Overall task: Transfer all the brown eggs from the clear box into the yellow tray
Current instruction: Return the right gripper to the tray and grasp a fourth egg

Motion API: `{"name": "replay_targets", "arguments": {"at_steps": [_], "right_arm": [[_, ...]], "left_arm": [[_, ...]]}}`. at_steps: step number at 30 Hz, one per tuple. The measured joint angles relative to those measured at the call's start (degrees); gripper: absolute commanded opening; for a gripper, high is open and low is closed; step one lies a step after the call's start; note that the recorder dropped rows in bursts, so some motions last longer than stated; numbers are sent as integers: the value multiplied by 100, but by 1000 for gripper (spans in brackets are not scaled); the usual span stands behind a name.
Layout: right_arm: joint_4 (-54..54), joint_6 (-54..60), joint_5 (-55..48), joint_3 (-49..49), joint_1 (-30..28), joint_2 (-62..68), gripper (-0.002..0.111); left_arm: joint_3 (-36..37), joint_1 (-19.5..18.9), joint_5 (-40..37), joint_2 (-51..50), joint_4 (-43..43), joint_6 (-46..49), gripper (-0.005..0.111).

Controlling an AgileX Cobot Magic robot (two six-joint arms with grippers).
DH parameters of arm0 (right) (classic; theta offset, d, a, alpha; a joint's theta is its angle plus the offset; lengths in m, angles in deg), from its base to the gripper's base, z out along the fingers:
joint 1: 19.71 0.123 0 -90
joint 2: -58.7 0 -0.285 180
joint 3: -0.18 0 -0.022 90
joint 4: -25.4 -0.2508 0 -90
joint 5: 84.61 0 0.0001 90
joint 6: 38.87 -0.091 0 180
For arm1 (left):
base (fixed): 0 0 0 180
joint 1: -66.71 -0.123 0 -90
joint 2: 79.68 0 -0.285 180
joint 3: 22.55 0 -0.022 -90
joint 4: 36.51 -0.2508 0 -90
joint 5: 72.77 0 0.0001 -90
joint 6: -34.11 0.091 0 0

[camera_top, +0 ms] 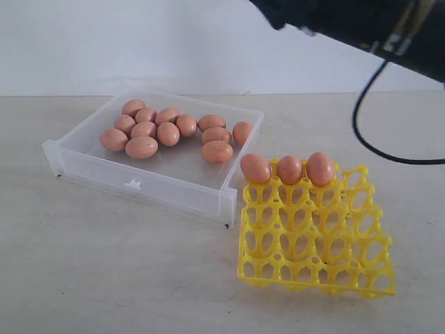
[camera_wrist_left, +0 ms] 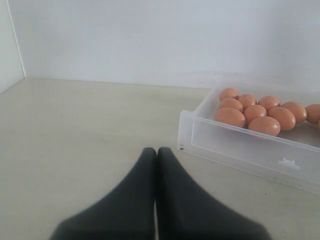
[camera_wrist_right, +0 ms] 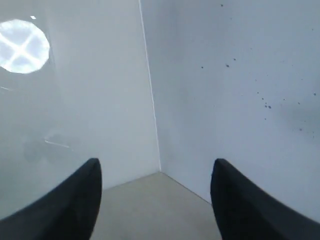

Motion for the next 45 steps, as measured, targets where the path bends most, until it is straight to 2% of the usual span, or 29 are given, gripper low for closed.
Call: {"name": "replay_targets", "arguments": {"at_steps": [2,4,6,9,12,14,16,17,19,22,24,31,36,45], "right_arm": [[-412,589,-1161,359,691,42,49],[-1172,1692,-2275,861,1307,302,37],[-1968,2710,-3069,1404,1692,723,24],[-2550,3142,-4972,2503,2003,1607,14],[-2918,3444,-7978,3887,2098,2634,18],[-3233,4245,-9992,4697,2098,3208,25],[-3560,5167,-11356,5279,2098,3557,33],[-3724,5491,-11726,5522,2104,3665,37],[-3923,5830,-11905,5783,2128,3717,51],[-4004,6463,-11650,5939,2186,3705,74],[-3937,7043,-11463,5953,2221,3718,82],[-3880,8103,-11095,5742,2249,3906,75],[-3766,9026,-10850,5356,2249,3995,75],[-3661,9178,-10257,5263,2249,4185,75]], "left_arm": [[0,0,0,0,0,0,-4],[0,0,0,0,0,0,-4],[0,0,0,0,0,0,-4],[0,0,0,0,0,0,-4],[0,0,0,0,0,0,-4],[0,0,0,0,0,0,-4],[0,0,0,0,0,0,-4],[0,0,0,0,0,0,-4],[0,0,0,0,0,0,-4],[0,0,0,0,0,0,-4],[0,0,0,0,0,0,-4],[0,0,0,0,0,0,-4],[0,0,0,0,0,0,-4],[0,0,0,0,0,0,-4]]}}
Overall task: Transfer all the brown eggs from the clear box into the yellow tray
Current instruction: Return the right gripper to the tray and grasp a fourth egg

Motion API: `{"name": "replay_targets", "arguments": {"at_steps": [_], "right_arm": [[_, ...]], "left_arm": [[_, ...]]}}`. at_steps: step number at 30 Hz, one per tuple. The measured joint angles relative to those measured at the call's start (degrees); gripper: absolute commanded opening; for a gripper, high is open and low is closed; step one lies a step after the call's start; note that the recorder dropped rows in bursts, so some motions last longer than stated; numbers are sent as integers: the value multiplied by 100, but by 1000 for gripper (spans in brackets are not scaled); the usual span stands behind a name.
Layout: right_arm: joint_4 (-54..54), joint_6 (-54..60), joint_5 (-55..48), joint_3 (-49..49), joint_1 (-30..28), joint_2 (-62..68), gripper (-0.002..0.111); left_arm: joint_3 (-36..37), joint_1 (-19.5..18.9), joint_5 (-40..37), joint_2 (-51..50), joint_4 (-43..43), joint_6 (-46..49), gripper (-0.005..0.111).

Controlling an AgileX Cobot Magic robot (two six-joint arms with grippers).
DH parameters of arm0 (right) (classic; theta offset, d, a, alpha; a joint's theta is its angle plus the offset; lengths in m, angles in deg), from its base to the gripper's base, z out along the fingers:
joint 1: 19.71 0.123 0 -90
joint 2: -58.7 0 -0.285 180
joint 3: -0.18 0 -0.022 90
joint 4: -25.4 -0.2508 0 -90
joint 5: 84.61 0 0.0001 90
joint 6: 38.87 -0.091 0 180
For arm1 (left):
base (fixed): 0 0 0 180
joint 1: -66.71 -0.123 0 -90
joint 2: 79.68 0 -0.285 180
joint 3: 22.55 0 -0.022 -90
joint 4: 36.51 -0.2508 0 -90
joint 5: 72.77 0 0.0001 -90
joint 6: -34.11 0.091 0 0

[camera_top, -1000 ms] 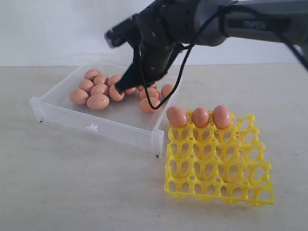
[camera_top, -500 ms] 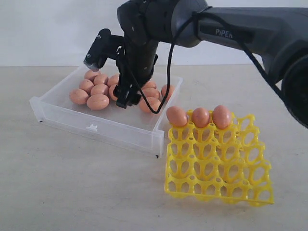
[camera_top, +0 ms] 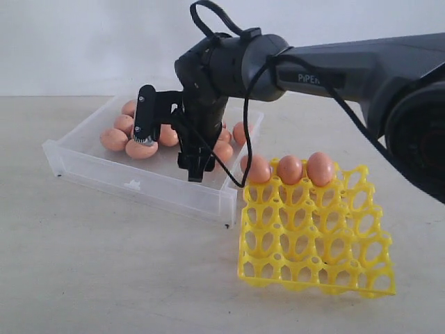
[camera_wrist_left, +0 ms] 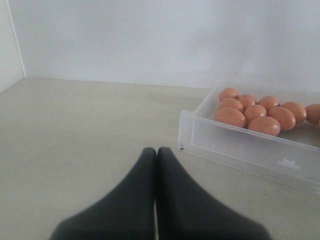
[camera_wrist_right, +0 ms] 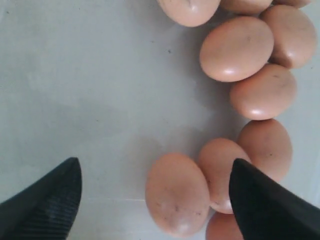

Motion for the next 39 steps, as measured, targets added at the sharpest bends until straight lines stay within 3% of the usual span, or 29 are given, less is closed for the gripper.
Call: {"name": "replay_targets", "arguments": {"at_steps": [9,14,16,20,21,33,35,39], "right_arm": [[3,-857,-23,-12,-304,164,75],[-759,-1028,-11,-12,-502,164,75],[-1182,-1063,-11,-12,-569,164,62],[-1619,-1090,0,-12,-607,164,2],[-1675,-1090,22,-12,-607,164,0],[-1736,-1528,247,-12,-607,178,3],[-1736,-1555,325,-12,-607,178,16],[-1736,-1590,325,-12,-607,178,57]], "left_arm": [[0,0,0,0,0,0,-4],[0,0,0,0,0,0,-4],[0,0,0,0,0,0,-4],[0,0,0,0,0,0,-4],[0,0,0,0,0,0,-4],[0,0,0,0,0,0,-4],[0,0,0,0,0,0,-4],[0,0,0,0,0,0,-4]]}}
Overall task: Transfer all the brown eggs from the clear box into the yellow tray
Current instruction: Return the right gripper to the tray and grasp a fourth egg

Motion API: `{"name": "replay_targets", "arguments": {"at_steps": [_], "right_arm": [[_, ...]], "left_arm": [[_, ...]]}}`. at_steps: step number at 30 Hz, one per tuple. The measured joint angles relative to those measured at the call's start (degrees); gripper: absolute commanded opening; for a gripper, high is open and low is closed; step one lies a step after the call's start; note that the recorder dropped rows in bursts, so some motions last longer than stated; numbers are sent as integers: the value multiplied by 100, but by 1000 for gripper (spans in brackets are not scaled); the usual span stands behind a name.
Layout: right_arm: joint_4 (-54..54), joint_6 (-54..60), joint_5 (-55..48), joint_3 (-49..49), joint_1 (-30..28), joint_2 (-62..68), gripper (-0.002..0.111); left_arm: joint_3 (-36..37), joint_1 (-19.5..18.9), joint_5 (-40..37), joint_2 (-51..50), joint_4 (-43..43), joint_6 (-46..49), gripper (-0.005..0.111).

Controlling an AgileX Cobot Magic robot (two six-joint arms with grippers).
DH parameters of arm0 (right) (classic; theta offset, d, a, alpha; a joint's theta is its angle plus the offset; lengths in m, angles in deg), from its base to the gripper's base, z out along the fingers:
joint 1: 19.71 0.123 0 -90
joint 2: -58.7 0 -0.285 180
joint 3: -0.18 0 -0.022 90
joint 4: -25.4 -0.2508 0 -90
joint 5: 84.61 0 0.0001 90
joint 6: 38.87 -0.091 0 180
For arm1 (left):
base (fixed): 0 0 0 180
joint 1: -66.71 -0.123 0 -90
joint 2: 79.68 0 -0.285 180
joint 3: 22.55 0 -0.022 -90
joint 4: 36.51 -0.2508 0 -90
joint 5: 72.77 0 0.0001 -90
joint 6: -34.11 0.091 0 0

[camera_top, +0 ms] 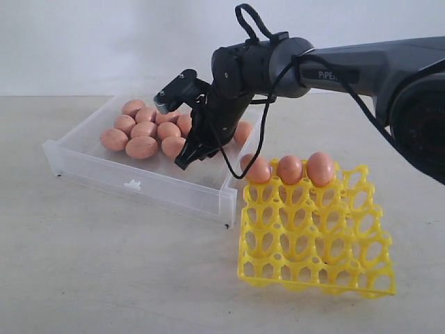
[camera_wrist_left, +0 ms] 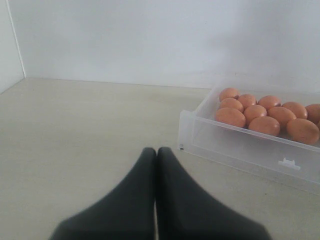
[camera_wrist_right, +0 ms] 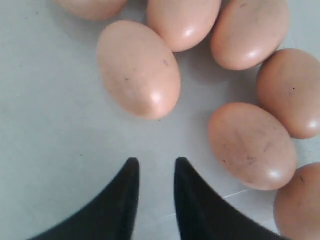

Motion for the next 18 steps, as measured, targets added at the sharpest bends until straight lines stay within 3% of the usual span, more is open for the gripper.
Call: {"name": "replay_targets", "arguments": {"at_steps": [2,4,18], "right_arm": [[0,0,7,0,0,0,75],[0,22,67,0,0,0,86],[763,1993,961,0,-13,50,86]], "left_arm": [[0,0,0,0,0,0,-4],[0,0,0,0,0,0,-4],[0,0,0,0,0,0,-4]]}}
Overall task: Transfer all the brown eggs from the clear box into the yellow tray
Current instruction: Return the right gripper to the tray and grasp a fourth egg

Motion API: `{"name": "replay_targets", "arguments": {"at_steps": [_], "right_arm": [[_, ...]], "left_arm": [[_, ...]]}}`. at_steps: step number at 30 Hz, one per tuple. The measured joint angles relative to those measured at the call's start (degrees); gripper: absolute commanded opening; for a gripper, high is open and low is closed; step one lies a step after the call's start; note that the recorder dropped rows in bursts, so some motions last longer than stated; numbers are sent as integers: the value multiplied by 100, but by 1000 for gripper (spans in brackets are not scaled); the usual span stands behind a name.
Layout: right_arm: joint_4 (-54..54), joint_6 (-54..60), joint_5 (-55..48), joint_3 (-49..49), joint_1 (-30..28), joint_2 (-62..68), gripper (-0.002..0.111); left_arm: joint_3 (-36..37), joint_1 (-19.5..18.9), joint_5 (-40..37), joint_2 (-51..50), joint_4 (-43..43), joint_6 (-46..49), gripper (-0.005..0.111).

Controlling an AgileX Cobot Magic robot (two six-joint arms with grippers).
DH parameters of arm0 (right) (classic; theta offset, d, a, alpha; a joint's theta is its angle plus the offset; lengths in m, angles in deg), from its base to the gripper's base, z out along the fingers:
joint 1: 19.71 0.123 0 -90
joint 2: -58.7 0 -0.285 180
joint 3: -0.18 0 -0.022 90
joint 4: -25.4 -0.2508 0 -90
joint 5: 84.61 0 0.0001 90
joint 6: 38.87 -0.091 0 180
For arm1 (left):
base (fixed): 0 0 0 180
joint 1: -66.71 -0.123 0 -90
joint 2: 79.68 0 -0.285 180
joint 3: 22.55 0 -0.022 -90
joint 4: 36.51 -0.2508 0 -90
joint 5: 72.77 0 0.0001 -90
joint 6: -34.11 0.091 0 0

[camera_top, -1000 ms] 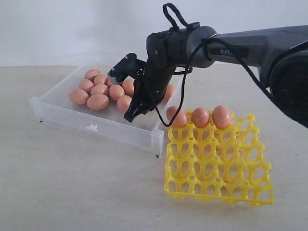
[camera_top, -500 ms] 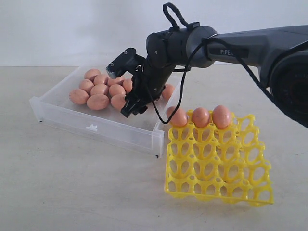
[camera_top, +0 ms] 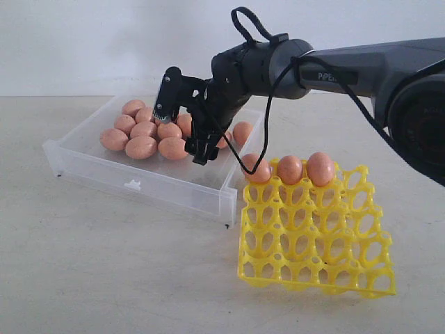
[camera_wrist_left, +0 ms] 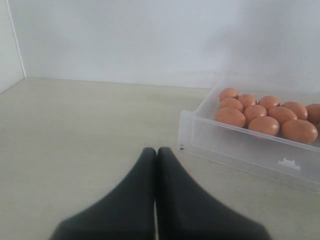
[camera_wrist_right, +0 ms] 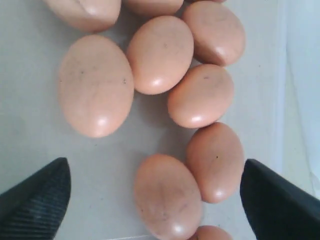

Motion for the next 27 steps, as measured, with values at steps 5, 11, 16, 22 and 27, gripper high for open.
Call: {"name": "replay_targets", "arguments": {"at_steps": [5,11,16,22,27], "right_arm": [[51,70,-3,0,-23,233,86],[60,-307,52,0,-45,296,78],[86,-1237,-2,0,-45,329,36],[108,-2420,-142,0,-45,366,0],[66,-2622,-217,11,-45,354,0]], "left_arm": [[0,0,0,0,0,0,-4],[0,0,0,0,0,0,-4],[0,0,0,0,0,0,-4],[0,0,0,0,0,0,-4],[0,0,0,0,0,0,-4]]}}
